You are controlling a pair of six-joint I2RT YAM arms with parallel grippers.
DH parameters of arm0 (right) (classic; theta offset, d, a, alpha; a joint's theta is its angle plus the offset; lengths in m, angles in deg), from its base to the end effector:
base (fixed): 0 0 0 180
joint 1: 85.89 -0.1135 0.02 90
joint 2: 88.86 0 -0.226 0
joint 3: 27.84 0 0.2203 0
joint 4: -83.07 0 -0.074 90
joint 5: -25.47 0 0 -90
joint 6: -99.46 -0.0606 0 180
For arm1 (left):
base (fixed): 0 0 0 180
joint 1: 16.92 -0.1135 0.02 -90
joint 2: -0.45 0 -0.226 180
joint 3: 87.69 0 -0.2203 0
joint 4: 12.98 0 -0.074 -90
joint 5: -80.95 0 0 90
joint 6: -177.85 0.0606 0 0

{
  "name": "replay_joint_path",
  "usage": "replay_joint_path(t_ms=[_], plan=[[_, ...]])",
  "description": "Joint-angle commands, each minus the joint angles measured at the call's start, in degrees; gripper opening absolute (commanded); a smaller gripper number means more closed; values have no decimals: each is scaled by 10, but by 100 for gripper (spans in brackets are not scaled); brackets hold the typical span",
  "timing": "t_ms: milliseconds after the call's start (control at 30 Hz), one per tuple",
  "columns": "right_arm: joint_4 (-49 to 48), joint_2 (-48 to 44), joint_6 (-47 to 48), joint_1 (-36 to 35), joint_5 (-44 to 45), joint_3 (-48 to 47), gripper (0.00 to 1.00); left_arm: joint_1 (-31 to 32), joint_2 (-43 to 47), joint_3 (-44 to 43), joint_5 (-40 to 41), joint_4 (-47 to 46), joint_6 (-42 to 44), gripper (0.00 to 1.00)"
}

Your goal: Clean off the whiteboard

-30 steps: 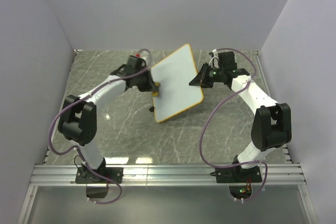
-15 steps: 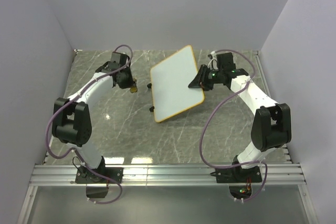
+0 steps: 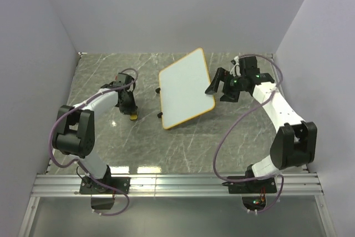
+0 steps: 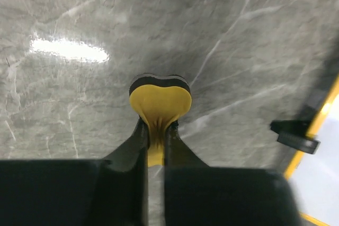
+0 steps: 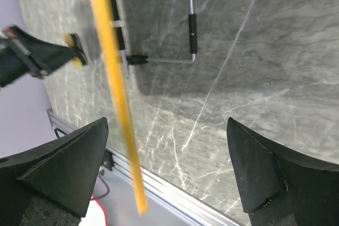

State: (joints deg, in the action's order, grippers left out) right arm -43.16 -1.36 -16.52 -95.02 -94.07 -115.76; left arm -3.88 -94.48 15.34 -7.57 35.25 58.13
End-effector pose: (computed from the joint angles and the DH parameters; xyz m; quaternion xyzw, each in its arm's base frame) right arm 0.2975 0.0781 0.2392 0.0552 0.9198 0.3224 0.2169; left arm 0.2958 -0.0669 0.1476 -0.1446 0.9677 -0.0634 0.1967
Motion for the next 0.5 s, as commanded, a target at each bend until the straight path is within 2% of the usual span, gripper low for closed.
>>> replay_joint_path(t_ms=[0,67,100,200,300,467], plan=[[15,-62,-3,2,16,-28,100,-3,22,11,8,-8,-2,15],[19,-80,-6,1,27,-21,100,-3,20,17,9,-9,-4,28],[21,-100,-11,1,31,-15,100,-3,21,20,10,-7,-7,41],[19,-144,-24,1,38,11,100,-3,21,20,8,0,-14,58],[24,-188,-27,1,55,35,100,-3,28,8,22,16,-24,68],[48,-240,-14,2,91,51,100,-3,48,-39,50,64,-35,74]])
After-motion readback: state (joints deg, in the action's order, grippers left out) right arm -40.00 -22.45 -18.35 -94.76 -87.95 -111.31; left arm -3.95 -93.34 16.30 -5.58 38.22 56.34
